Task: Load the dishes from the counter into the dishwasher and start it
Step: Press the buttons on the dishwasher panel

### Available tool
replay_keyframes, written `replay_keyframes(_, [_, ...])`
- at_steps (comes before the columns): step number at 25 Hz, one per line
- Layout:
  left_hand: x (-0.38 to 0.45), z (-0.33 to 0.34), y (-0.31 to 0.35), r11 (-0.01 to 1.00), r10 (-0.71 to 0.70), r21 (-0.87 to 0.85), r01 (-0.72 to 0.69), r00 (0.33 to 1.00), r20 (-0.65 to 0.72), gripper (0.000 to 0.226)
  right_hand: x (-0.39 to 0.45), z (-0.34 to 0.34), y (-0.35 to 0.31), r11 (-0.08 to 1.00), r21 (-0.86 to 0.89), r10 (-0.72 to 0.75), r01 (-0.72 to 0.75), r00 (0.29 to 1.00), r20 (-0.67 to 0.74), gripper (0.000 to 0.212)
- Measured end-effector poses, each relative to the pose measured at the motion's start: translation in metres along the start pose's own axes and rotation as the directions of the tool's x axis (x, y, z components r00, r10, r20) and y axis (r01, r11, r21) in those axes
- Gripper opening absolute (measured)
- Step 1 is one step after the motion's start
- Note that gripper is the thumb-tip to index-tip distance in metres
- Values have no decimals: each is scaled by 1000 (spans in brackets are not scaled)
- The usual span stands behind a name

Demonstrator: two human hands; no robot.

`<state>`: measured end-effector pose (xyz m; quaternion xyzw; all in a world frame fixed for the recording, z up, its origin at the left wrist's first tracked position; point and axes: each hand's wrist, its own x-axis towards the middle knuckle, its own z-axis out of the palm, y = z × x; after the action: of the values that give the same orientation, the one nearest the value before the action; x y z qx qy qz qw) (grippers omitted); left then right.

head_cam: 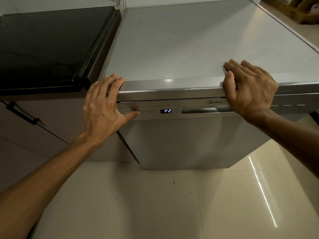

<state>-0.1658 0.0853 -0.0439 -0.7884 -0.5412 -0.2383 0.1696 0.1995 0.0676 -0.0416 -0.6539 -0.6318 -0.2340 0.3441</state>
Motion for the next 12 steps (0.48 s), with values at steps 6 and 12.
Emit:
replay_keyframes(6, [-1,-1,0,1000,7,-1,-7,1000,4,106,0,-1,-1,1000,9,7,-7,1000,9,45])
replay_keyframes(12, [0,-2,3,1000,-8,2,8,1000,11,106,1,-5,-3,1000,21,13,-14,999,29,45])
